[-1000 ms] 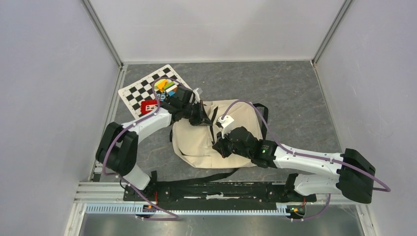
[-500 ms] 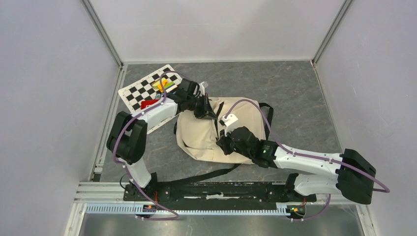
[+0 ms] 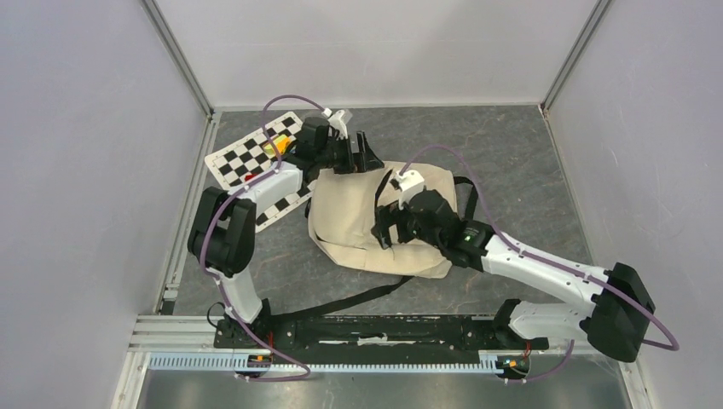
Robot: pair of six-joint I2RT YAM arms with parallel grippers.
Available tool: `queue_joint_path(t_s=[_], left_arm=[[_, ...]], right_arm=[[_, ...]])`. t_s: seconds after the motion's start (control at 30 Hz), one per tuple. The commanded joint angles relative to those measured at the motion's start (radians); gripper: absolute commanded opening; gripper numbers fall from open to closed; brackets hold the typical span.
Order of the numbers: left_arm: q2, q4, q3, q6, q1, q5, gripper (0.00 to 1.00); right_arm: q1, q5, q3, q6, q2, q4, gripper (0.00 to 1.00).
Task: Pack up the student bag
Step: Zip the student bag at the center of the board, then reset both arms
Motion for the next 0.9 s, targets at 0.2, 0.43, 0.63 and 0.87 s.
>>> queue_joint_path(t_s=[0.2,0.43,0.63,0.87], left_arm=[[-0.339,0.161,-0.213,-0.006,0.086,-0.221,1.0],[-0.66,-0.145,-0.331,0.015,0.235,-0.442,1.0],[-0.905,-0.426,-0.303,0.102,0.403,-0.444,1.0],[-1.109,-0.544,-0.306,0.223,0.406,-0.61,1.0]], right_arm=[[-0.287,-0.025,0.036,-0.159,-0.127,-0.075,0.98],[-0.639,-0.194,-0.034,-0.199,-0.219,-0.079,0.98],[-0.913,-0.295,0.014,-0.213,-0.327,-0.151,0.98],[-0.942,-0.191,-0.039,-0.266,-0.506,-0.052,0.98]])
